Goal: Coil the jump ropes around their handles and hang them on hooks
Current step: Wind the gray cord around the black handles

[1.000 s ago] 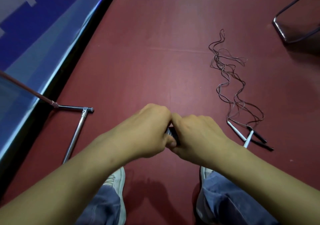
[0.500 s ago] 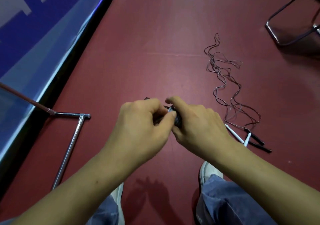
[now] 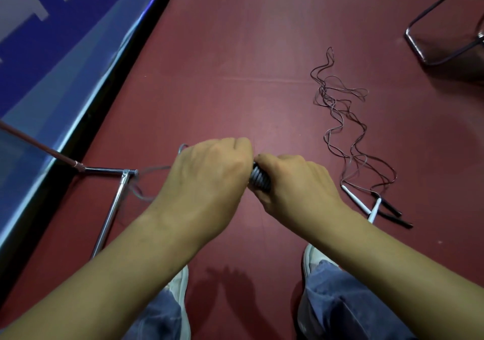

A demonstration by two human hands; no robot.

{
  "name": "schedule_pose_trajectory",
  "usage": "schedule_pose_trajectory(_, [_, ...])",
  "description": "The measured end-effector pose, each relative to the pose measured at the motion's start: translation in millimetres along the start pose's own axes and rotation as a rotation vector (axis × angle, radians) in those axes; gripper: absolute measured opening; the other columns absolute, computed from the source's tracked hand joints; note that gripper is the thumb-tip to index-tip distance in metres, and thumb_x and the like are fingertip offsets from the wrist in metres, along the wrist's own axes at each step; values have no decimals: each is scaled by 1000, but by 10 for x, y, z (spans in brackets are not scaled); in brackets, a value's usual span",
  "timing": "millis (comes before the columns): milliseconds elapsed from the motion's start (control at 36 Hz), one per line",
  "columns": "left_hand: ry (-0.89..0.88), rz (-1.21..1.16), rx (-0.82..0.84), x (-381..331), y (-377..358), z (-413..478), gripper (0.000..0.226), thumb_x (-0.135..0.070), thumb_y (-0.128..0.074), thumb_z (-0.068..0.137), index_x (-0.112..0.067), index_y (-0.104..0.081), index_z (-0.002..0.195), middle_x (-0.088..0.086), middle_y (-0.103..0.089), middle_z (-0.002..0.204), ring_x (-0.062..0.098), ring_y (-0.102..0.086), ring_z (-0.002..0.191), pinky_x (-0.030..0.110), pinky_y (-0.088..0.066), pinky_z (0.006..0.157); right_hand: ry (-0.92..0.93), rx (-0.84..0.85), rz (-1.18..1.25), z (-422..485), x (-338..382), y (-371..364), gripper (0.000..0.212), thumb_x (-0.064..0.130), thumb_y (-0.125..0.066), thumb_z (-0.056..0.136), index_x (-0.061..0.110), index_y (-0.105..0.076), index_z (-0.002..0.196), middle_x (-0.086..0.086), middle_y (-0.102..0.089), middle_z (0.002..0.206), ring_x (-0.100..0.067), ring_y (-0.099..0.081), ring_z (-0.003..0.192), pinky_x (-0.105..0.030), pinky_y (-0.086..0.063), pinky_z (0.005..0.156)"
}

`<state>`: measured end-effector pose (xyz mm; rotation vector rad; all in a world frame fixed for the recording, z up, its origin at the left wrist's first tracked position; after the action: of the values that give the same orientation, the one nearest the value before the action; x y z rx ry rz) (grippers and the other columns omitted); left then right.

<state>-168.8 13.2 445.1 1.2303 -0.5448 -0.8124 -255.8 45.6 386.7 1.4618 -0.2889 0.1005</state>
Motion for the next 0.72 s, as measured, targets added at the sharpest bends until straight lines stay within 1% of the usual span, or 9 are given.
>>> schedule_pose_trajectory(83, [-80, -75, -59, -62, -7, 21, 52, 4, -73, 62, -22, -29, 74, 2, -37, 62, 28, -36, 55, 33, -17, 52, -27, 6, -5, 12, -31, 7, 27, 49, -55, 95, 26, -54, 111, -1, -63, 95, -36, -61, 86, -36, -31, 59])
schedule_pose_trajectory(167, [-35, -288, -71, -14, -102, -45, 17, -14, -64, 75, -12, -50, 65, 2, -50, 62, 31, -51, 57, 39, -40, 50, -59, 13, 5, 12, -95, 14, 24, 46, -54, 93, 25, -50, 104, -2, -62, 97, -39, -61, 90, -36, -30, 61])
schedule_pose_trajectory(250, [198, -495, -51, 113, -142, -113, 31, -32, -68, 87, -14, -67, 62, 1, -56, 52, 22, -54, 52, 32, -42, 55, -76, 6, 24, -3, -123, 7, 25, 45, -53, 94, 23, -51, 107, -3, -64, 98, -38, -62, 90, -36, -32, 61])
schedule_pose_trajectory(333, [532, -866, 1, 290, -289, -182, 26, -23, -77, 89, -13, -73, 65, 4, -67, 55, 24, -66, 54, 34, -56, 56, -93, -40, 40, -9, -121, 54, 28, 44, -54, 95, 23, -49, 111, -4, -64, 98, -39, -62, 88, -37, -31, 62])
schedule_pose_trajectory(389, [724, -1148, 36, 346, -469, -240, 21, -14, -79, 87, -6, -71, 69, 11, -71, 61, 24, -69, 55, 36, -59, 55, -110, -84, 77, 1, -133, 120, 29, 43, -55, 94, 22, -48, 112, -6, -64, 97, -42, -62, 86, -38, -32, 62])
schedule_pose_trajectory(472, [842, -1420, 168, 289, -682, -274, 23, -16, -76, 88, -3, -64, 74, 11, -68, 65, 20, -64, 53, 31, -52, 55, -113, -137, 120, 21, -153, 221, 29, 42, -57, 92, 22, -47, 110, -6, -65, 94, -44, -60, 84, -38, -32, 62])
schedule_pose_trajectory(611, [836, -1603, 382, 238, -765, -235, 9, -16, -73, 87, -9, -71, 81, 4, -56, 66, 14, -50, 55, 27, -44, 56, -95, -170, 181, 5, -141, 296, 27, 41, -60, 91, 24, -49, 108, -3, -65, 89, -43, -59, 83, -39, -32, 60])
schedule_pose_trajectory(667, [771, -1572, 376, 301, -729, -202, 22, -20, -75, 80, 1, -73, 88, 7, -53, 67, 15, -48, 57, 28, -43, 57, -103, -162, 234, -4, -144, 276, 27, 43, -62, 90, 24, -52, 106, -3, -67, 88, -42, -59, 83, -40, -39, 60])
schedule_pose_trajectory(722, [658, -1473, 345, 343, -662, -148, 27, -16, -72, 87, 10, -67, 92, 13, -52, 71, 18, -47, 60, 31, -41, 59, -153, -137, 335, -3, -182, 240, 27, 47, -63, 89, 26, -55, 103, -1, -68, 83, -36, -61, 79, -41, -47, 62])
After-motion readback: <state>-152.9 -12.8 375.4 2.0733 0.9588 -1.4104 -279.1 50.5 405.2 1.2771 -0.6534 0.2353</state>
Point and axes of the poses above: each hand's wrist, its own z-axis towards the middle knuckle, its own y-axis out of the back of the hand, x = y × z, the point moved 9 cm from there along z, towards the middle knuckle
